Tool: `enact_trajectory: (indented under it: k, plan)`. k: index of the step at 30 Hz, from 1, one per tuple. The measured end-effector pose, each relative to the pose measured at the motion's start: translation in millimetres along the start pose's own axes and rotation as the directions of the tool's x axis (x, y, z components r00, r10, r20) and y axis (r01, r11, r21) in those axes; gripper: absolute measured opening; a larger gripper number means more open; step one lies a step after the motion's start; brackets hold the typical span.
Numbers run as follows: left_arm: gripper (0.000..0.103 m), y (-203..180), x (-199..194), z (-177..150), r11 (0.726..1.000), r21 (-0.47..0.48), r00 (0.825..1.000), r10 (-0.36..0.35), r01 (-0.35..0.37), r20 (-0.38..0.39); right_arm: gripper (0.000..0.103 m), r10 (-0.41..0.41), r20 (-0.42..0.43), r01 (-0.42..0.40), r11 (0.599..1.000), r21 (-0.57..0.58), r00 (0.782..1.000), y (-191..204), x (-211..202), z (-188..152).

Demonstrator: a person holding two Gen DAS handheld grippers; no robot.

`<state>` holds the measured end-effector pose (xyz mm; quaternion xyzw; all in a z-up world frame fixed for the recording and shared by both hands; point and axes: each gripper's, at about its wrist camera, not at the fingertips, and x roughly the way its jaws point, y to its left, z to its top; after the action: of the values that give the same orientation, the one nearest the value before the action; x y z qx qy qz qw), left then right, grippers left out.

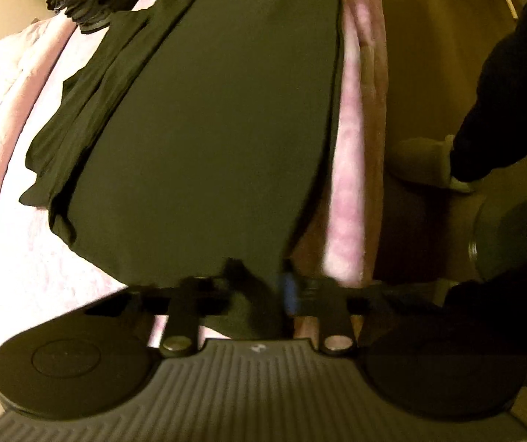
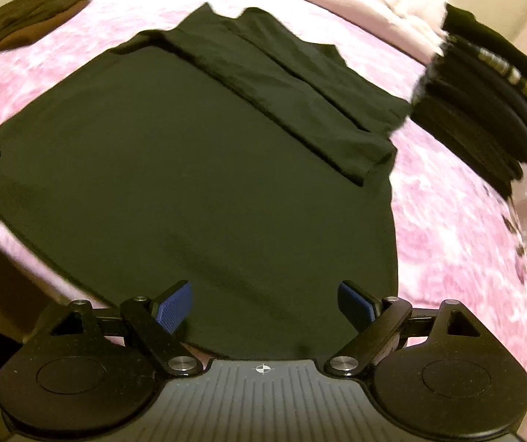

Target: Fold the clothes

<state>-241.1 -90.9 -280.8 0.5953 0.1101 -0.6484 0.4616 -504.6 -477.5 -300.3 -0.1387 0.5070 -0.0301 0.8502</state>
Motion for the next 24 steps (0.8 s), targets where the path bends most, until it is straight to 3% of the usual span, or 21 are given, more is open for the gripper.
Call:
enact_trajectory:
  k: [4, 7, 11, 14, 17, 19, 21, 24]
  plan:
    - [0.006, 20, -16, 8, 0.993, -0.117, 1.0, -0.007, 0.006, -0.012, 0.088, 0.033, 0.033, -0.03, 0.996, -0.089, 0.999, 7, 0, -13]
    - [0.005, 47, -22, 14, 0.972, -0.235, 0.999, -0.03, 0.023, -0.026, 0.088, 0.11, 0.068, -0.097, 0.98, -0.172, 0.992, 23, 0, -23]
    - [0.005, 81, -28, 21, 0.934, -0.353, 0.998, -0.059, 0.048, -0.02, 0.088, 0.238, 0.141, -0.188, 0.935, -0.299, 0.961, 58, -3, -25]
    - [0.005, 100, -29, 24, 0.902, -0.426, 0.996, -0.086, 0.071, -0.017, 0.088, 0.277, 0.213, -0.182, 0.908, -0.378, 0.937, 89, 0, -19]
    - [0.005, 109, -33, 25, 0.887, -0.454, 0.995, -0.101, 0.084, -0.014, 0.088, 0.2, 0.262, -0.074, 0.904, -0.422, 0.944, 105, 12, -16]
    - [0.005, 113, -37, 24, 0.882, -0.462, 0.994, -0.106, 0.089, -0.011, 0.088, 0.135, 0.268, -0.013, 0.91, -0.413, 0.954, 93, 22, -18]
    - [0.005, 116, -39, 23, 0.877, -0.471, 0.994, -0.11, 0.091, -0.012, 0.063, 0.078, 0.248, 0.036, 0.905, -0.425, 0.966, 72, 31, -27]
    - [0.005, 117, -36, 21, 0.875, -0.475, 0.993, -0.113, 0.091, -0.018, 0.062, -0.016, 0.206, 0.112, 0.879, -0.464, 0.978, 39, 44, -53]
